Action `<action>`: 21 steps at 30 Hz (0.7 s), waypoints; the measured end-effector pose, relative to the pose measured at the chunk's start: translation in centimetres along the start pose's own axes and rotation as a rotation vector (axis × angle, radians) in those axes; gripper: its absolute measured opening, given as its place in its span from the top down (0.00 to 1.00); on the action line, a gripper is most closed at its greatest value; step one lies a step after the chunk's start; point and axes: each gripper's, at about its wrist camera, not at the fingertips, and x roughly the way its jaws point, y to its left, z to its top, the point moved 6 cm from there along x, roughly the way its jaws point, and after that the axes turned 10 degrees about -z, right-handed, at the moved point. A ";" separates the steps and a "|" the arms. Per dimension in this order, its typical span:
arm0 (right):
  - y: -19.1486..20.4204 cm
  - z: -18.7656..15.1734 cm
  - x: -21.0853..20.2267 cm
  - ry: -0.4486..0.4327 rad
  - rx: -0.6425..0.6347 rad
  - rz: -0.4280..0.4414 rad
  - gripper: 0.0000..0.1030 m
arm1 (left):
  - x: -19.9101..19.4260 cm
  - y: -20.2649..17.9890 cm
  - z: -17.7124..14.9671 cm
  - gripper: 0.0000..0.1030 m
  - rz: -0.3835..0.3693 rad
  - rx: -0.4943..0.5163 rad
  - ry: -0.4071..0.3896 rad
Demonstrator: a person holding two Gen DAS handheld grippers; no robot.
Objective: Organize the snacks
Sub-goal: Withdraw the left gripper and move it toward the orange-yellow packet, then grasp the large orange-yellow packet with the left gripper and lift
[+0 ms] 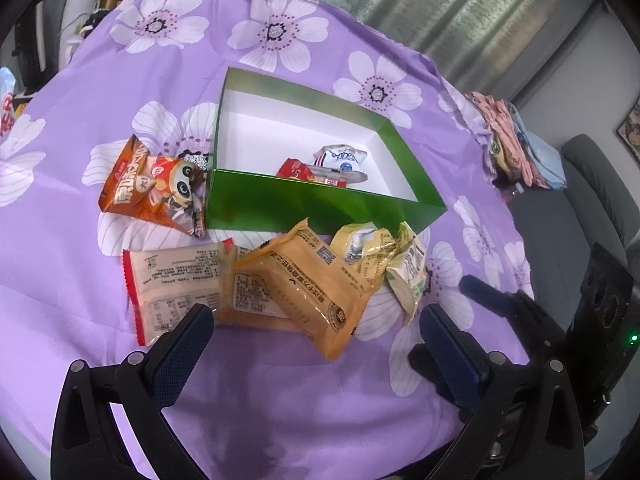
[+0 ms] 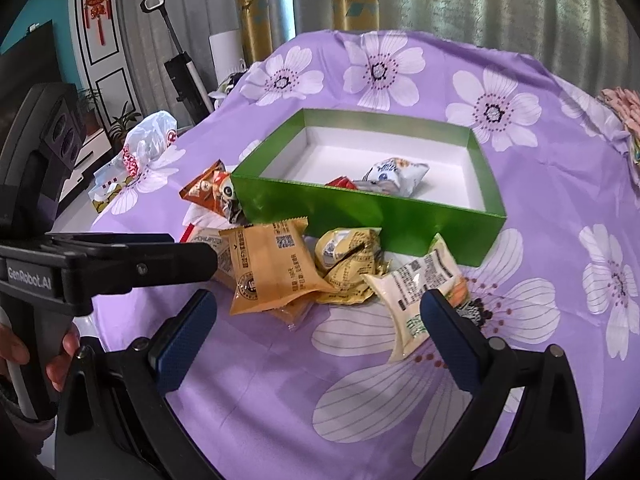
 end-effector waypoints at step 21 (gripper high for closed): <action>2.6 -1.1 4.9 0.080 0.095 0.301 0.07 | 2.9 1.5 0.6 0.01 -0.050 -0.027 0.007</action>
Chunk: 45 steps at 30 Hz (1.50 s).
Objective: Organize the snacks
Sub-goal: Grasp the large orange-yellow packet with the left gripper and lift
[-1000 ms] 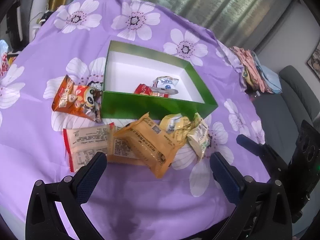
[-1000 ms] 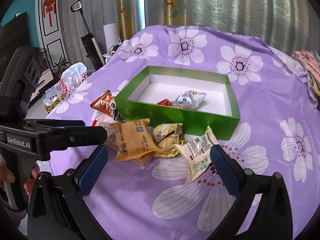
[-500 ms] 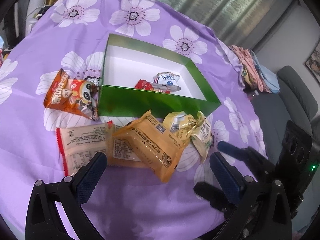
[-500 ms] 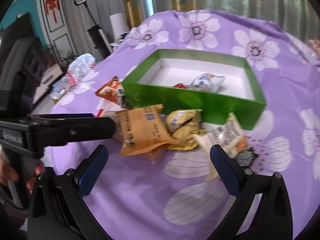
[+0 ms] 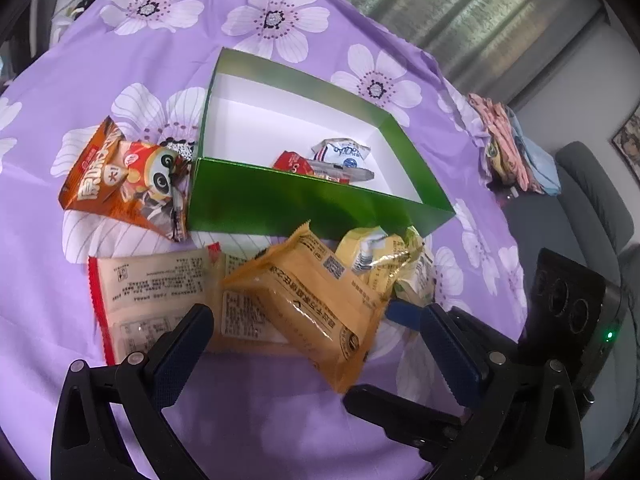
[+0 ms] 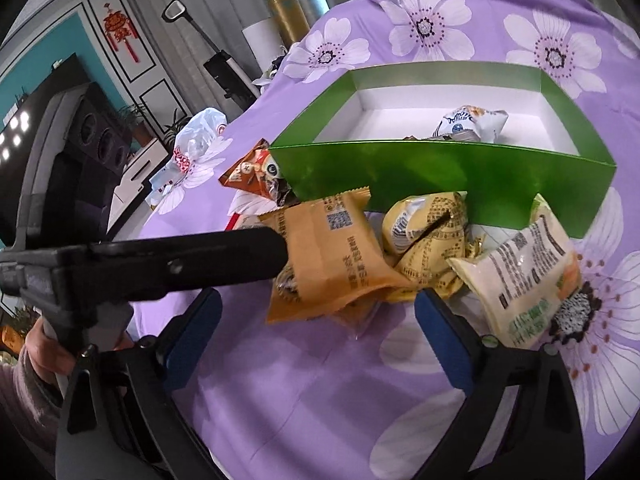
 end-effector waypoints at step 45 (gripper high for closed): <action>2.6 2.1 3.5 0.070 -0.199 0.089 0.44 | -0.1 3.0 0.3 0.41 0.095 -0.098 -0.013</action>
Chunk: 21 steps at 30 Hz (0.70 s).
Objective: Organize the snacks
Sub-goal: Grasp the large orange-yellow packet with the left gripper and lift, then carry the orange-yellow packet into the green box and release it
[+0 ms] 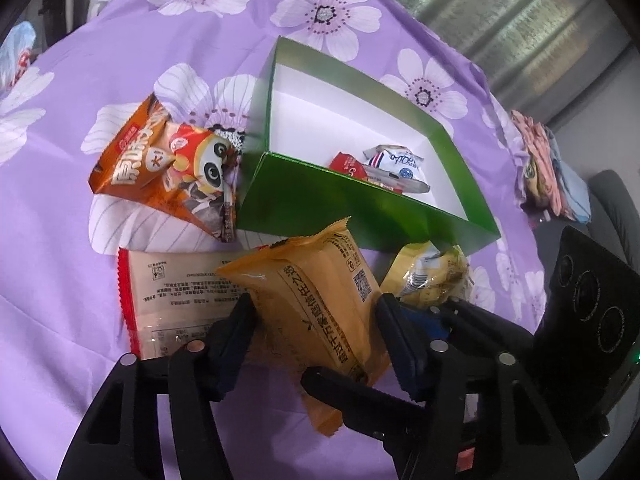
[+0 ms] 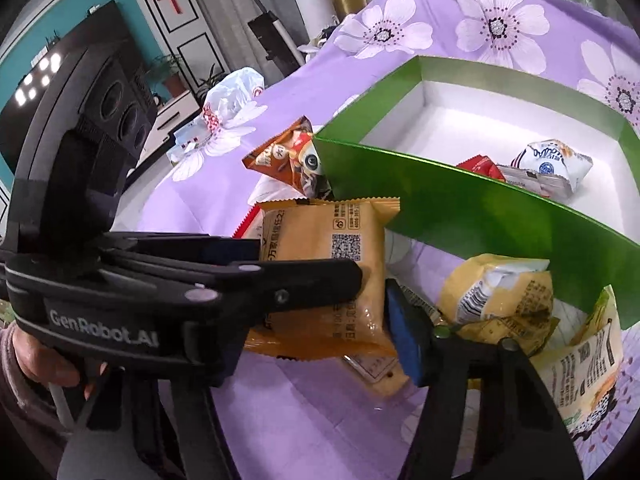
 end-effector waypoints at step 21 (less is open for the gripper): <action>-1.6 5.1 -4.7 -0.202 0.036 -0.068 0.46 | -1.6 -5.9 6.3 0.46 -0.034 0.201 -0.063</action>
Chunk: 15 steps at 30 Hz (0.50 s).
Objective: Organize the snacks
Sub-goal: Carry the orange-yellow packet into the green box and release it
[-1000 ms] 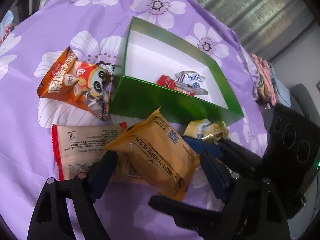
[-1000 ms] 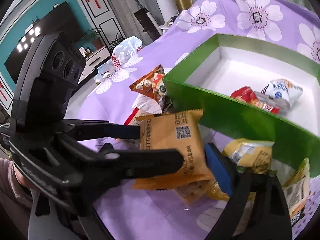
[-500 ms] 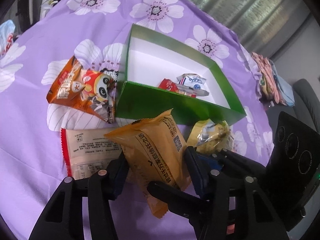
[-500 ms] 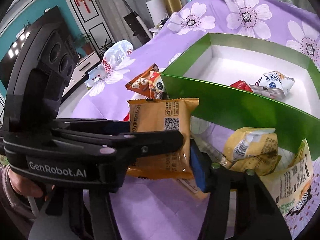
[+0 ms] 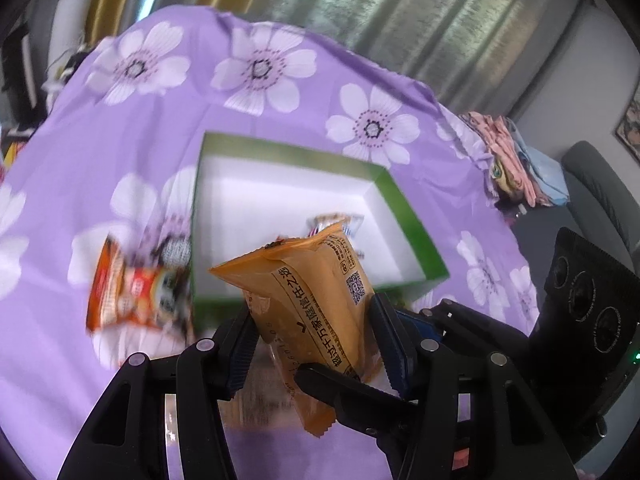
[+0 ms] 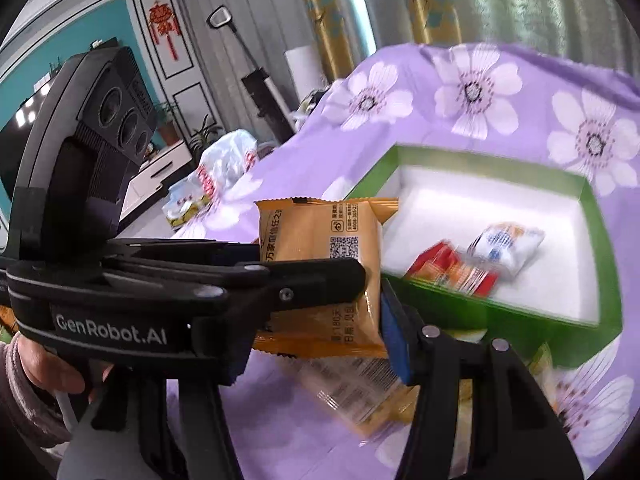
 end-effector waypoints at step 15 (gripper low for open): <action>-5.6 3.3 5.2 0.069 0.068 -0.063 0.44 | 7.1 2.3 4.0 0.46 0.029 -0.005 0.118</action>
